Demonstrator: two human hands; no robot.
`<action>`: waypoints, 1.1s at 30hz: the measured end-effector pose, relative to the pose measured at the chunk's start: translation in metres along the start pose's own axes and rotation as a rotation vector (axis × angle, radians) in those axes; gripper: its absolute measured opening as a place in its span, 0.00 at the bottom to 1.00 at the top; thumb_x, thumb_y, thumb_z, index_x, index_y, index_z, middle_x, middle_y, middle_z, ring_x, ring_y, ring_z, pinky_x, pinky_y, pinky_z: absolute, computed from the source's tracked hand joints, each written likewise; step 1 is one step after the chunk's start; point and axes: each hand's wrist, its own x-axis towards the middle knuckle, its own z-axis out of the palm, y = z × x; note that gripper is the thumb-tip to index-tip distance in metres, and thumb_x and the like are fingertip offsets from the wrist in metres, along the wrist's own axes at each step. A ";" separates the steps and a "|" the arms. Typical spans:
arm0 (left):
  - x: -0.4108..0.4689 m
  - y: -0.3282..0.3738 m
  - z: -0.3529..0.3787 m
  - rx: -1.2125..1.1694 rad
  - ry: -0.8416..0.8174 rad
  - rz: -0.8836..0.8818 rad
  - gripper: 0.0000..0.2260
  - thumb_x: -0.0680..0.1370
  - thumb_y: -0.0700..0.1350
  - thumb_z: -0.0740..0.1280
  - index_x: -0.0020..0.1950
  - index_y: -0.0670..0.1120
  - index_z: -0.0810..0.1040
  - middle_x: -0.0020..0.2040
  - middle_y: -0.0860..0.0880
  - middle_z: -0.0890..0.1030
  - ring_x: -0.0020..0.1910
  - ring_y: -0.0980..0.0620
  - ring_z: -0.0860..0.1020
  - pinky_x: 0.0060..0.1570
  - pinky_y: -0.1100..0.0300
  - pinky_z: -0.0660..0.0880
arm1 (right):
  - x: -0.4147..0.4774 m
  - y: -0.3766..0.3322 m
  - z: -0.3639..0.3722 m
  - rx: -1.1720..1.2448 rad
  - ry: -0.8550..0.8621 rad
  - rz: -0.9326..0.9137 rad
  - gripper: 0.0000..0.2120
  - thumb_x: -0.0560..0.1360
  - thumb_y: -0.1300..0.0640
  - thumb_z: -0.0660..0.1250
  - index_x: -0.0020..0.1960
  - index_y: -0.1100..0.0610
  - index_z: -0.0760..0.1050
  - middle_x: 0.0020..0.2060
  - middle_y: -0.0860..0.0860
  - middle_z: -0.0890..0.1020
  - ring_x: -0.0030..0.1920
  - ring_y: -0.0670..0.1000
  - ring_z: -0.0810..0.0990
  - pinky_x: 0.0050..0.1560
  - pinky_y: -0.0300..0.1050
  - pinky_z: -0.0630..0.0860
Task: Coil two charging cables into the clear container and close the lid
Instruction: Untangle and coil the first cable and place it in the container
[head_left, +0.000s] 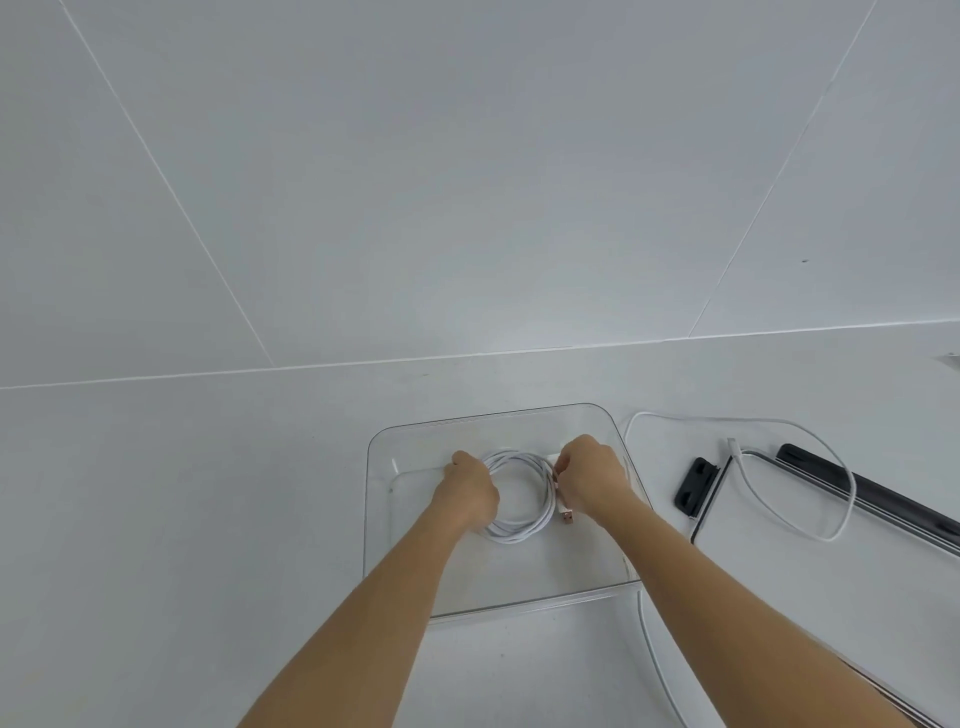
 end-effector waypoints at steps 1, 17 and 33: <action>0.000 -0.002 -0.003 -0.033 -0.001 0.000 0.16 0.80 0.37 0.53 0.66 0.32 0.59 0.65 0.35 0.70 0.63 0.40 0.71 0.58 0.54 0.70 | 0.001 0.001 0.001 0.048 -0.003 -0.003 0.13 0.71 0.69 0.58 0.51 0.62 0.77 0.46 0.58 0.78 0.41 0.57 0.74 0.40 0.42 0.70; -0.004 -0.017 -0.022 -0.044 -0.074 0.089 0.16 0.81 0.45 0.56 0.63 0.36 0.65 0.60 0.39 0.74 0.53 0.44 0.74 0.47 0.58 0.67 | 0.006 0.001 0.003 0.420 -0.036 0.054 0.12 0.70 0.75 0.60 0.38 0.64 0.79 0.35 0.59 0.80 0.38 0.61 0.83 0.45 0.52 0.82; -0.006 -0.011 -0.016 -0.263 -0.098 0.085 0.08 0.78 0.41 0.60 0.40 0.43 0.68 0.34 0.46 0.72 0.27 0.51 0.73 0.33 0.58 0.73 | 0.003 0.003 -0.001 0.436 -0.154 0.010 0.17 0.62 0.77 0.66 0.33 0.58 0.65 0.32 0.56 0.70 0.35 0.55 0.72 0.40 0.50 0.76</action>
